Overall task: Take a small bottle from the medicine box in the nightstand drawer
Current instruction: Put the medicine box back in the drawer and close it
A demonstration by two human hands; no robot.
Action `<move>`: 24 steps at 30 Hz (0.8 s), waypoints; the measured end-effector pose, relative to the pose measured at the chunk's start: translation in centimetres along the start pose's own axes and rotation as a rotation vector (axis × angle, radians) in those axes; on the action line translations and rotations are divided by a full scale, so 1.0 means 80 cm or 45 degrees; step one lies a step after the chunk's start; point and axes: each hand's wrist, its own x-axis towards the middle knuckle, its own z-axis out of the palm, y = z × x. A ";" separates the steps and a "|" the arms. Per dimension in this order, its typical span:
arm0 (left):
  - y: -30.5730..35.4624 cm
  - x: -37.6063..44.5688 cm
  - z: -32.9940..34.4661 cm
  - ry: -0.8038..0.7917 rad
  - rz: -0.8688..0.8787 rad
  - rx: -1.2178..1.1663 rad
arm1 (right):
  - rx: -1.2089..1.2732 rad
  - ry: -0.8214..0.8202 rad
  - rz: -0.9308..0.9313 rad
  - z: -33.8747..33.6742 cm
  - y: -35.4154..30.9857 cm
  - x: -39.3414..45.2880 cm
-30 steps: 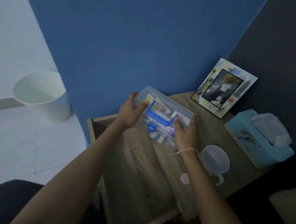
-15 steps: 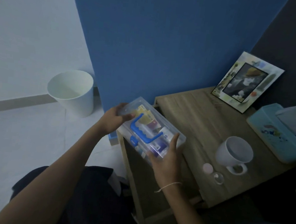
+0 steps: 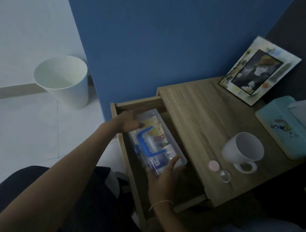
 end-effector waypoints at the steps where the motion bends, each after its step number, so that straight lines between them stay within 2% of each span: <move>1: -0.004 0.005 0.006 -0.026 -0.028 0.016 | -0.002 -0.020 0.023 0.004 0.003 0.002; 13: -0.027 0.049 0.042 -0.132 -0.063 0.124 | -0.050 -0.074 0.255 0.049 0.029 0.028; 19: -0.027 0.046 0.046 -0.096 0.000 0.207 | -0.191 -0.123 0.194 0.053 0.036 0.026; 22: -0.034 0.034 0.059 0.038 0.152 0.460 | -0.181 -0.160 0.135 0.044 0.044 0.024; 24: -0.044 0.022 0.076 0.124 0.272 0.579 | -0.312 -0.111 -0.017 0.037 0.053 0.027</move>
